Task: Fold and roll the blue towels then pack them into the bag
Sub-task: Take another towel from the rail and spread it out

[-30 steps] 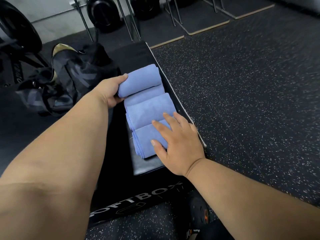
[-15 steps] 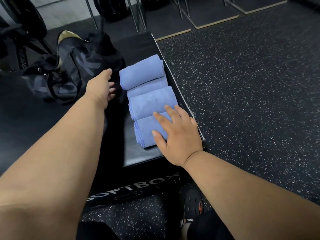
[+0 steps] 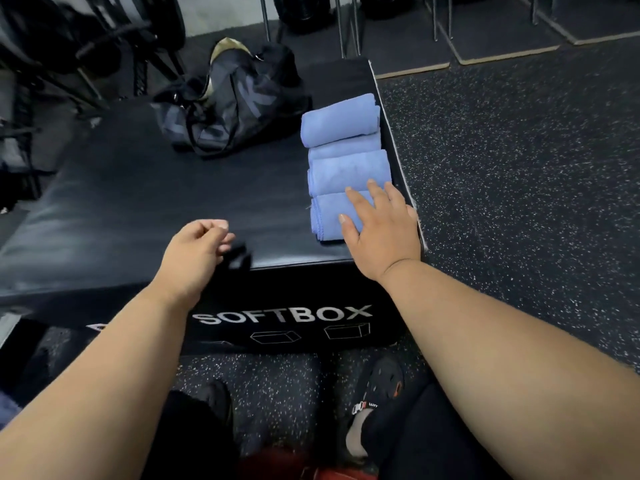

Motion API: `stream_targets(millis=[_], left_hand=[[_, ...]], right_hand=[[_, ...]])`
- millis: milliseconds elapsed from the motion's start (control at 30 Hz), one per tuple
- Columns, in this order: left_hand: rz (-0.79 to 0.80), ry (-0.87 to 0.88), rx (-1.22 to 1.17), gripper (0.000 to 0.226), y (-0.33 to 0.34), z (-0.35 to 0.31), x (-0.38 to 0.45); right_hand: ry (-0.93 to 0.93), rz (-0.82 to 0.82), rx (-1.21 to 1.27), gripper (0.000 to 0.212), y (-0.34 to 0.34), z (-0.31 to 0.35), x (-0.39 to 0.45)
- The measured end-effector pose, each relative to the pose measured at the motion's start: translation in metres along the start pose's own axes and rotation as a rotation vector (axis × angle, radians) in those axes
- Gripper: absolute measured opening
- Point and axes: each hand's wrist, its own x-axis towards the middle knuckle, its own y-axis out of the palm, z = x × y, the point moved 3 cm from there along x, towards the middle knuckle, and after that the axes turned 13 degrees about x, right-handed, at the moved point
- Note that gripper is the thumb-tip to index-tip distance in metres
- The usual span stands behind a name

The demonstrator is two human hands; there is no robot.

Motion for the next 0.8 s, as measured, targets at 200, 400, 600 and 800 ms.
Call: stream_targets(millis=[200, 400, 600, 800], left_hand=[[-0.009, 0.001, 0.019, 0.012, -0.051, 0.027, -0.06], [-0.086, -0.043, 0.012, 0.014, -0.116, 0.076, -0.114], [-0.171, -0.145, -0.028, 0.012, -0.177, 0.141, -0.143], [-0.198, -0.289, -0.085, 0.018, -0.228, 0.224, -0.154]], right_hand=[[-0.063, 0.077, -0.133, 0.062, -0.007, 0.013, 0.0], [-0.285, 0.056, -0.042, 0.055, -0.005, 0.095, -0.043], [-0.43, 0.382, 0.386, 0.051, 0.029, 0.223, -0.128], [-0.439, 0.56, 0.53, 0.049, 0.07, 0.314, -0.172]])
